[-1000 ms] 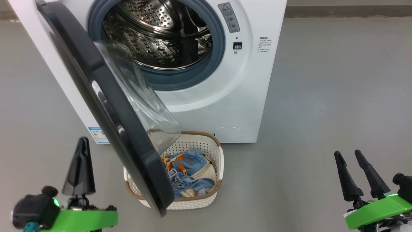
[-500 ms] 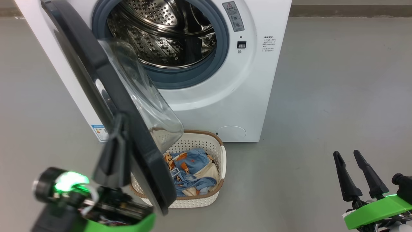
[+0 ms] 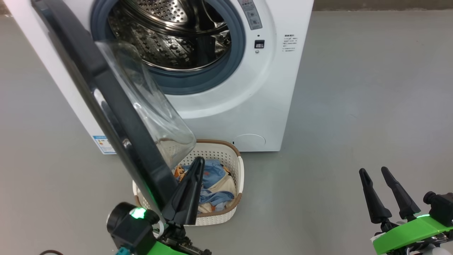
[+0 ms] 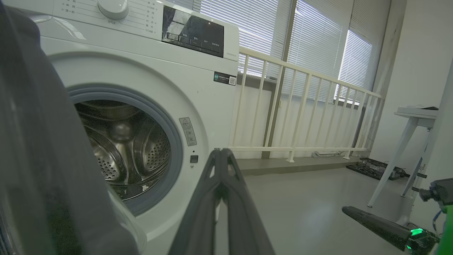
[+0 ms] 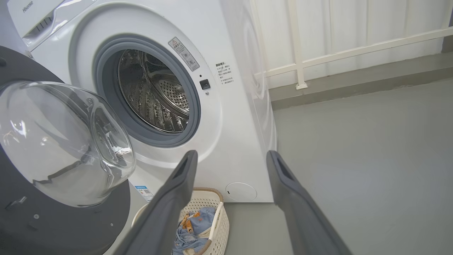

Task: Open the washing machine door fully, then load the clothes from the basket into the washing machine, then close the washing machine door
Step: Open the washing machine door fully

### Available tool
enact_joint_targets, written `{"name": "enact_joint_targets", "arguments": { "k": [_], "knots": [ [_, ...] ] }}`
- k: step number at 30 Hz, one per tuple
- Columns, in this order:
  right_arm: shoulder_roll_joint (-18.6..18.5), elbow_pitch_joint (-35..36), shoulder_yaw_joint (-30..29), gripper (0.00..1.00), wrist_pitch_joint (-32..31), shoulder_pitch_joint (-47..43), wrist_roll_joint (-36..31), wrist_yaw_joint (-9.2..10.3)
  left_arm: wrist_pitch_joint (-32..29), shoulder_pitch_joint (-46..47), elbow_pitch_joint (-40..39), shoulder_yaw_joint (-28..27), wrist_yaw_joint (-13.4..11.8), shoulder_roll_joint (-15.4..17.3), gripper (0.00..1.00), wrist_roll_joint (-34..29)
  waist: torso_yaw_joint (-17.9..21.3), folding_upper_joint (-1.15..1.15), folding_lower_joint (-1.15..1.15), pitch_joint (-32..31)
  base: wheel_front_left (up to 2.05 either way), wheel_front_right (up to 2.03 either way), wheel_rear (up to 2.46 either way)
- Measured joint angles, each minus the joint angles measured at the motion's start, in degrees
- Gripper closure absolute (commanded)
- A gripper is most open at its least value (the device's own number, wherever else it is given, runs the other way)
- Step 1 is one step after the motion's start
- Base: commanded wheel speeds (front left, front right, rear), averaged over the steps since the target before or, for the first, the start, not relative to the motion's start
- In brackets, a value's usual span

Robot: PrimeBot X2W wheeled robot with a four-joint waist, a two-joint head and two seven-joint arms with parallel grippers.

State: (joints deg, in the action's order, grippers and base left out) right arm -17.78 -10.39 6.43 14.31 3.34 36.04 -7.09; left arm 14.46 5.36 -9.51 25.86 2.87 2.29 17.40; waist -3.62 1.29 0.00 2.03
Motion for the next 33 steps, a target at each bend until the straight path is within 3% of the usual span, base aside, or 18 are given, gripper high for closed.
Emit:
{"name": "enact_joint_targets", "arguments": {
  "k": [12,33],
  "knots": [
    [0.0,-0.2,0.3,0.0,0.0,0.1,0.4,0.0,0.1,0.0,12.3,0.3,-1.4,0.2,1.0,4.9,2.7,0.0,0.0,1.0,0.0,0.0,0.0],
    [-0.1,-0.8,0.7,0.0,0.0,0.1,0.6,0.0,0.1,-0.9,13.9,-2.5,-1.1,-0.7,1.0,5.3,-1.5,0.0,0.0,1.0,0.0,0.0,0.0]
  ]
}}
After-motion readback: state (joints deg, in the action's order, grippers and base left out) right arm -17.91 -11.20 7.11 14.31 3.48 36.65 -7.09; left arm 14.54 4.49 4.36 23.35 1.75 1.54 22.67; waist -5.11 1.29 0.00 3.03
